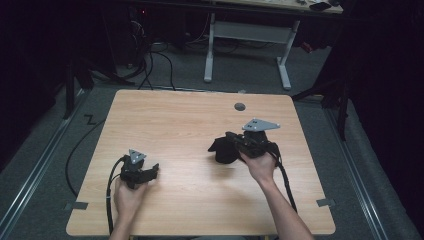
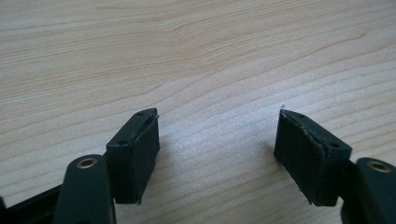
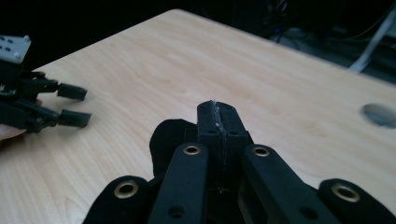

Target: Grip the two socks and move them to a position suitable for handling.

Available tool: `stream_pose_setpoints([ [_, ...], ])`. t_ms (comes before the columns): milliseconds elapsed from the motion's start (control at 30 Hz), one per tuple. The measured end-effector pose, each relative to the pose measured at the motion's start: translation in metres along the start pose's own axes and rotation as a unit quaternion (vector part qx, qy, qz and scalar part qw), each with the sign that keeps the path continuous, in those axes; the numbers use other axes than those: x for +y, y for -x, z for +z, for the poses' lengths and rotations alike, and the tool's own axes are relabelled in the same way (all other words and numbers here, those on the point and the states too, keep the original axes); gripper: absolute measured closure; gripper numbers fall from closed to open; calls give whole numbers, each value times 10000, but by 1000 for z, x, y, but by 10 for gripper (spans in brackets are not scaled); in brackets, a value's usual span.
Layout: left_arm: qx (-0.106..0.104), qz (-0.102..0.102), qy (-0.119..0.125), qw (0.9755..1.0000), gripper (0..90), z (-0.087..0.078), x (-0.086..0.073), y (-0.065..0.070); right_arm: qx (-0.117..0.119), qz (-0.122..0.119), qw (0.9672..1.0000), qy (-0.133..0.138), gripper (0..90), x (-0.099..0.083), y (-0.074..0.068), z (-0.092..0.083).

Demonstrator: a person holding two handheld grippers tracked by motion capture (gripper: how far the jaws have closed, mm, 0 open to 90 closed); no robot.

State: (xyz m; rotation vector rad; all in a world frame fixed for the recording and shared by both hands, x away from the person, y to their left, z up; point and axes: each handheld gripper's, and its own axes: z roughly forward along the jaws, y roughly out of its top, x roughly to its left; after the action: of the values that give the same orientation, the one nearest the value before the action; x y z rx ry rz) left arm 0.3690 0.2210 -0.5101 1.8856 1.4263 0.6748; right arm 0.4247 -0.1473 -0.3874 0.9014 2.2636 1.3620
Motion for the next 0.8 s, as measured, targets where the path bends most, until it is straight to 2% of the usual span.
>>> stream_pose_setpoints([
  [67, 7, -5, -2, 10000, 310, 0, 0, 0, 127, 76, 9998, -93, 899, -8, -1, 12],
  [100, 7, -5, -2, 10000, 310, 0, 0, 0, 127, 76, 9998, -93, 899, -8, -1, 12],
  [133, 10, -9, -1, 10000, 310, 0, 0, 0, 234, 112, 9995, -179, 899, -14, -3, 20],
  [267, 25, -22, 0, 10000, 310, 0, 0, 0, 353, 114, 9991, -226, 899, -22, -6, 25],
  [467, 25, -20, -1, 10000, 310, 0, 0, 0, 408, 112, 9981, -455, 897, -36, -10, 40],
  [500, 27, -20, -1, 10000, 309, 0, 0, 0, 485, 277, 9972, -488, 896, -43, -7, 49],
  [633, 36, -15, 0, 10000, 307, 0, 0, 1, 372, 190, 9968, -685, 895, -54, -7, 62],
  [800, 2, 3, -2, 10000, 309, 0, 0, 0, 288, 343, 9960, -770, 890, -60, -2, 72],
])
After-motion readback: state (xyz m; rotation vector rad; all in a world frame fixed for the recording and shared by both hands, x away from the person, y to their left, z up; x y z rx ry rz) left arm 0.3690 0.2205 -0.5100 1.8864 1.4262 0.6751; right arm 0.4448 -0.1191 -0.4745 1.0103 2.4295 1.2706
